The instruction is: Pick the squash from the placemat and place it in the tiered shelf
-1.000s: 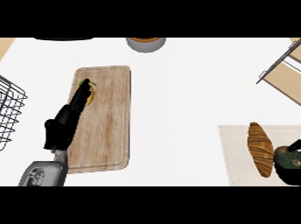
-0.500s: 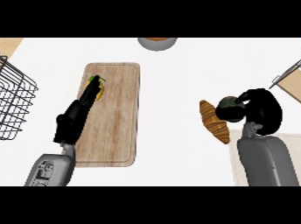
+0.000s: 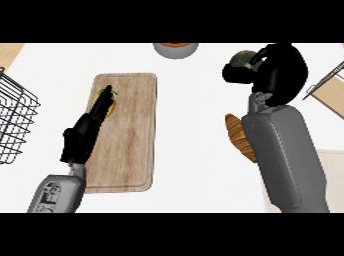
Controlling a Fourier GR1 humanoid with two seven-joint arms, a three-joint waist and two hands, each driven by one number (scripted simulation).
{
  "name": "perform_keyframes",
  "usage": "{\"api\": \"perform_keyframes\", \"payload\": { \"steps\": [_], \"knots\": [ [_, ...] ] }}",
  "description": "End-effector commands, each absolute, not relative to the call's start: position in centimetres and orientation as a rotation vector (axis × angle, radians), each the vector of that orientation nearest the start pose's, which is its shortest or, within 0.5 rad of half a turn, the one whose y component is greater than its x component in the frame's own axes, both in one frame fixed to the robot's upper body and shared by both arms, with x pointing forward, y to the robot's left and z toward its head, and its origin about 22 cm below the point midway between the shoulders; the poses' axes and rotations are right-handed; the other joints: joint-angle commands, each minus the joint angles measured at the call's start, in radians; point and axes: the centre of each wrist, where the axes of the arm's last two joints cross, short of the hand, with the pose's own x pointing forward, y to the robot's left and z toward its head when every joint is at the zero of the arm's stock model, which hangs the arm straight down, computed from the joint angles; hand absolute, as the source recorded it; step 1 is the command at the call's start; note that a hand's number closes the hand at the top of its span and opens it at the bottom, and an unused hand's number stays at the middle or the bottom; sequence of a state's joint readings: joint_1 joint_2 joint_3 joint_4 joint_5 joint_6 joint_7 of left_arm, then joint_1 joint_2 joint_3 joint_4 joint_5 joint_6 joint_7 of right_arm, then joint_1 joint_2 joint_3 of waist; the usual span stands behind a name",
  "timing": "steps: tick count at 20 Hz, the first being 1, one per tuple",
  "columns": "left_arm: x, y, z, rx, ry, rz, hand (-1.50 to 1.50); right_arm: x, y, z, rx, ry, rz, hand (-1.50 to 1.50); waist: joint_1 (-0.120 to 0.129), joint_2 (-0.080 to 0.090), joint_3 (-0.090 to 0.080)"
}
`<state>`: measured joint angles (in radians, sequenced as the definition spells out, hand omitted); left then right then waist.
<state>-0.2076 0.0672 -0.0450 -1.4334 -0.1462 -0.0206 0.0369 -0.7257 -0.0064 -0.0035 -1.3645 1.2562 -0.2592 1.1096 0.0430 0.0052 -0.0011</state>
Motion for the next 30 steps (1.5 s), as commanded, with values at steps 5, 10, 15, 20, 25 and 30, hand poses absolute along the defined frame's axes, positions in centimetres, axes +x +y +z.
{"api": "perform_keyframes", "payload": {
  "steps": [5,10,15,20,25,30],
  "knots": [
    [28.0,22.1,0.4,0.095,-1.564,-0.271,0.00,37.2,-10.4,20.6,-1.430,-1.052,-0.197,1.50,-0.032,-0.008,-0.001],
    [28.4,21.9,0.6,0.102,-1.563,-0.268,0.00,37.6,-11.4,25.2,-1.580,-1.039,-0.272,1.50,-0.044,-0.009,0.000],
    [28.4,23.8,0.4,0.109,-1.576,-0.241,0.00,37.3,-11.7,28.1,-1.699,-1.011,-0.302,1.50,-0.047,-0.008,-0.001],
    [28.1,23.2,0.8,0.100,-1.567,-0.266,0.00,38.9,-14.7,30.9,-1.734,-0.992,-0.347,1.50,-0.033,-0.004,0.000],
    [29.7,20.6,1.3,0.093,-1.571,-0.266,0.00,37.9,-17.1,31.7,-1.797,-0.978,-0.354,1.50,-0.050,-0.006,0.001],
    [28.4,23.2,1.1,0.111,-1.588,-0.261,0.00,38.0,-20.1,32.9,-1.863,-0.948,-0.396,1.50,-0.041,-0.006,0.001]
  ]
}}
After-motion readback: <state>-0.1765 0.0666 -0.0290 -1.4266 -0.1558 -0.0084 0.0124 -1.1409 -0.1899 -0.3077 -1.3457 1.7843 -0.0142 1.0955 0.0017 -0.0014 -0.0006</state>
